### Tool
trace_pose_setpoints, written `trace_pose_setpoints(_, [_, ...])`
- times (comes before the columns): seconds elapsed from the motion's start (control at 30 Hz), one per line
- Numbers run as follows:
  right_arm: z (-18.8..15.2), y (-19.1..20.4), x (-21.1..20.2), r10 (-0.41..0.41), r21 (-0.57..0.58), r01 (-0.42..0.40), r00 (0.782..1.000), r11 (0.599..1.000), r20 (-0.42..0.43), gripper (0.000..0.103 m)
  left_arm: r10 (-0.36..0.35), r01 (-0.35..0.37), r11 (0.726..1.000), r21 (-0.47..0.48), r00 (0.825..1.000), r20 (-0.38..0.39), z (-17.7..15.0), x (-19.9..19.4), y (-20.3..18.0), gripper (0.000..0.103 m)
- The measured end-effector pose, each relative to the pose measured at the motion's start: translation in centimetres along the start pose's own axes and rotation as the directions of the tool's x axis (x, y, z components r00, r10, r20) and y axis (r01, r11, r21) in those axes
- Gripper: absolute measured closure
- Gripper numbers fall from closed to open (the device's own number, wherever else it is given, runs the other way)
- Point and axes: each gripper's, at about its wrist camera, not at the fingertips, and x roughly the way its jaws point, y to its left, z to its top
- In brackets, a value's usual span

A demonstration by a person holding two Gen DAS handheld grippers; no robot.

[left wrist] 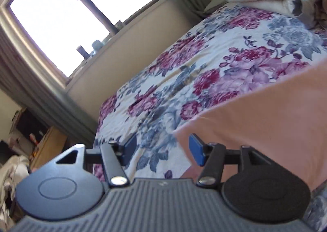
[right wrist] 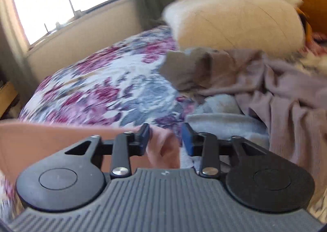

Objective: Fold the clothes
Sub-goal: 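Grasp the t-shirt side with the right gripper and fold it toward the left gripper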

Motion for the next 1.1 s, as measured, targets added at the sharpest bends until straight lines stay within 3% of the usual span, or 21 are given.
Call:
trace_pose_setpoints(0.07, [-2.3,-0.9,-2.0,0.078,0.077,-0.080,0.997,0.994,0.029,0.059,-0.064,0.057,0.975,-0.216,0.998,-0.025,-2.9,-1.1,2.4,0.021])
trace_pose_setpoints(0.13, [-5.2,-1.4,-4.4,0.117,0.082,-0.122,0.991,0.989,0.064,0.045,-0.135,0.117,0.923,-0.367,0.991,-0.022,-6.3,-1.3,3.8,0.017])
trace_pose_setpoints(0.2, [-9.0,-2.4,-6.7,0.150,0.091,-0.156,0.986,0.983,0.073,0.042,-0.254,0.199,0.838,-0.508,0.966,-0.042,-9.3,-0.5,4.4,0.017])
trace_pose_setpoints(0.27, [-12.8,-3.7,-7.7,0.197,0.124,-0.199,0.980,0.972,0.031,0.041,-0.372,0.255,0.734,-0.629,0.926,-0.059,-11.8,0.8,4.6,0.018])
trace_pose_setpoints(0.3, [-14.1,-4.1,-7.6,0.194,0.136,-0.195,0.981,0.971,0.019,0.042,-0.398,0.256,0.703,-0.664,0.915,-0.068,-12.3,1.8,4.4,0.019])
trace_pose_setpoints(0.37, [-16.0,-4.6,-7.3,0.168,0.149,-0.168,0.986,0.974,0.014,0.042,-0.459,0.254,0.612,-0.749,0.886,-0.074,-13.8,3.9,3.8,0.026])
trace_pose_setpoints(0.43, [-17.2,-4.3,-6.6,0.110,0.102,-0.116,0.992,0.988,0.056,0.042,-0.498,0.273,0.537,-0.798,0.866,-0.039,-14.2,4.7,4.0,0.031])
trace_pose_setpoints(0.5, [-17.2,-4.5,-5.7,0.142,0.119,-0.152,0.985,0.981,0.095,0.041,-0.528,0.299,0.467,-0.832,0.849,0.009,-14.6,5.2,3.8,0.043])
trace_pose_setpoints(0.57, [-16.7,-4.8,-4.8,0.173,0.157,-0.189,0.979,0.969,0.110,0.041,-0.514,0.317,0.492,-0.811,0.857,0.023,-14.2,5.1,2.7,0.075])
trace_pose_setpoints(0.6, [-16.4,-4.7,-4.6,0.162,0.151,-0.179,0.980,0.972,0.119,0.042,-0.511,0.314,0.503,-0.805,0.859,0.016,-14.0,5.0,2.3,0.084])
trace_pose_setpoints(0.63, [-16.0,-4.6,-4.4,0.147,0.146,-0.164,0.982,0.976,0.119,0.054,-0.506,0.311,0.512,-0.801,0.863,0.012,-13.9,5.0,2.0,0.091])
trace_pose_setpoints(0.7, [-15.1,-5.0,-4.1,0.132,0.167,-0.148,0.986,0.975,0.107,0.092,-0.487,0.315,0.508,-0.802,0.873,0.034,-14.2,4.5,2.4,0.093])
trace_pose_setpoints(0.77, [-14.3,-6.5,-4.7,0.166,0.258,-0.191,0.979,0.947,0.116,0.096,-0.469,0.326,0.513,-0.794,0.881,0.059,-14.6,4.1,3.4,0.095])
trace_pose_setpoints(0.87, [-12.8,-8.7,-6.6,0.146,0.306,-0.199,0.972,0.931,0.187,0.102,-0.428,0.329,0.577,-0.748,0.901,0.066,-15.1,3.5,5.5,0.098])
trace_pose_setpoints(0.9, [-12.3,-9.6,-7.1,0.115,0.317,-0.177,0.972,0.932,0.205,0.103,-0.403,0.308,0.609,-0.731,0.914,0.049,-15.3,3.5,6.1,0.103])
trace_pose_setpoints(0.97, [-11.3,-11.3,-7.9,0.045,0.348,-0.126,0.972,0.929,0.232,0.103,-0.355,0.244,0.666,-0.705,0.935,-0.011,-15.7,4.0,7.7,0.103])
trace_pose_setpoints(1.0, [-11.1,-11.7,-8.1,0.019,0.365,-0.104,0.974,0.925,0.227,0.101,-0.361,0.236,0.663,-0.710,0.932,-0.028,-16.1,4.3,8.5,0.103])
trace_pose_setpoints(1.03, [-10.9,-12.0,-8.3,-0.003,0.380,-0.082,0.976,0.921,0.219,0.099,-0.387,0.251,0.635,-0.731,0.922,-0.020,-16.4,4.2,9.1,0.103])
trace_pose_setpoints(1.07, [-10.8,-11.6,-8.5,0.025,0.376,-0.101,0.979,0.921,0.202,0.099,-0.413,0.267,0.607,-0.749,0.910,-0.010,-16.7,4.1,9.4,0.101])
trace_pose_setpoints(1.1, [-11.1,-10.9,-8.5,0.071,0.368,-0.134,0.981,0.920,0.181,0.092,-0.442,0.290,0.582,-0.759,0.897,0.003,-16.8,3.7,9.1,0.098])
